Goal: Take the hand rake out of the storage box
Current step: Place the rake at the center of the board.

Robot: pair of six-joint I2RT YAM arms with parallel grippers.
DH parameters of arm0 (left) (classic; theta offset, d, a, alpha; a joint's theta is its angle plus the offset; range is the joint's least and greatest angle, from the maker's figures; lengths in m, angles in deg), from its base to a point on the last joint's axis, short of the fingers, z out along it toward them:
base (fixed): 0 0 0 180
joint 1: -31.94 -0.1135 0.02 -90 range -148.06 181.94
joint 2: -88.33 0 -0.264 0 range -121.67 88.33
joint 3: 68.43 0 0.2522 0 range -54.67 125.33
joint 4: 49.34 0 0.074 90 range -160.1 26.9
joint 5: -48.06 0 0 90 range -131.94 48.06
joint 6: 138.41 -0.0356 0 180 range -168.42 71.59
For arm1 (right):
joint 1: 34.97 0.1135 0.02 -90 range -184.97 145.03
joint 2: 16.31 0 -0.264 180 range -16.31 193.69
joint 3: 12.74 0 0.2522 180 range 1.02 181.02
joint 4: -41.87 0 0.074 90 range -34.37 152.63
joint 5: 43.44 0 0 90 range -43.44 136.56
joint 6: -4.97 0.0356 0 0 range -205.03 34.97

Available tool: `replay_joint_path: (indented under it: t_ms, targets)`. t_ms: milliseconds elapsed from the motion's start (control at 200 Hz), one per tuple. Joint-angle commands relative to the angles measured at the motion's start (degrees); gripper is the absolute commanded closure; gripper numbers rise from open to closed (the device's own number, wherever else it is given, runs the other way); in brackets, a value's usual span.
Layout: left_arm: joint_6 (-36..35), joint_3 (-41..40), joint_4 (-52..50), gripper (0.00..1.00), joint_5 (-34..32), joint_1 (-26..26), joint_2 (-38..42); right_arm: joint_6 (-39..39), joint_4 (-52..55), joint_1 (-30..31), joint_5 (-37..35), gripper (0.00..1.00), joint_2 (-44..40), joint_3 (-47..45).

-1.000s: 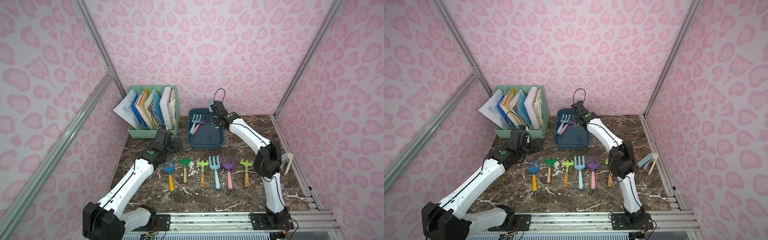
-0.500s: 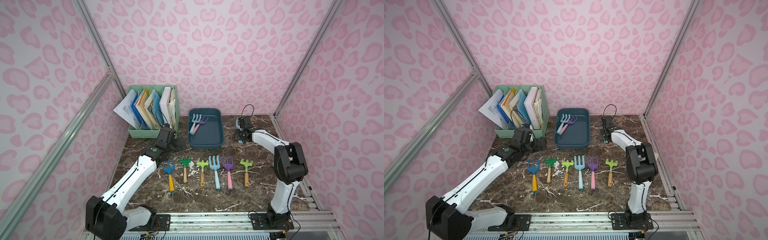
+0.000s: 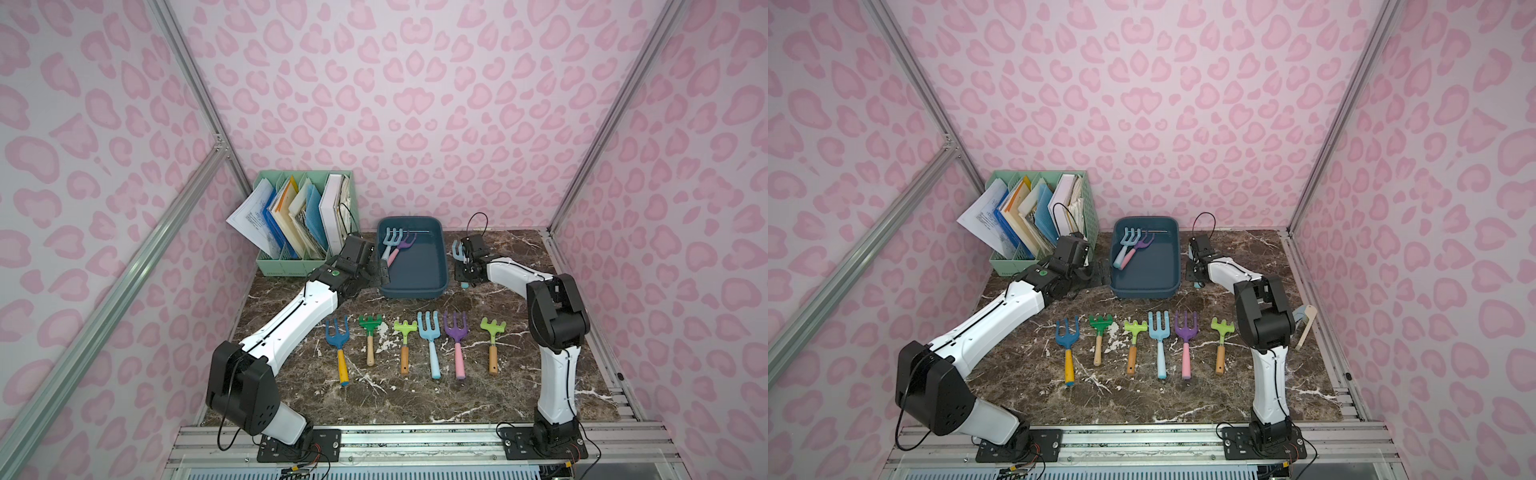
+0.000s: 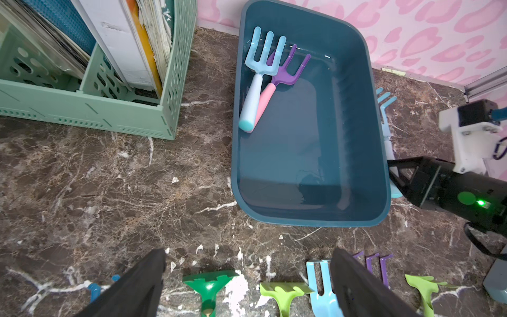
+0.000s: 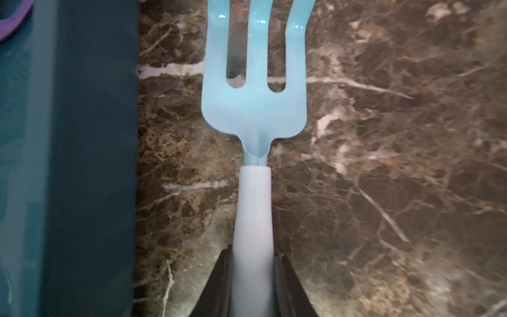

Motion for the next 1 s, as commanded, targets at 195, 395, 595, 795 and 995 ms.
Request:
replay_joint_path:
  t_ms: [195, 395, 595, 795, 995]
  targets:
    - [0.35, 6.38, -1.49, 0.05, 0.08, 0.27, -6.55, 0.19, 0.17, 0.39, -0.75, 0.65, 1.47, 1.31]
    - [0.39, 4.31, -0.78, 0.03, -0.06, 0.39, -3.7, 0.53, 2.76, 0.51, -3.17, 0.37, -2.52, 1.47]
    - [0.11, -5.15, -0.9, 0.01, -6.72, 0.39, 11.18, 4.71, 4.0, 3.91, -9.51, 0.04, -15.01, 1.56]
    - [-0.27, -12.74, -5.36, 0.01, -17.35, 0.31, 25.8, 6.24, -0.64, 12.62, 0.32, 0.25, -8.97, 12.52]
    - [-0.84, -17.2, -5.13, 0.01, -18.82, 0.31, 32.61, 7.78, 7.19, 16.92, 3.99, 0.35, 12.28, 41.19]
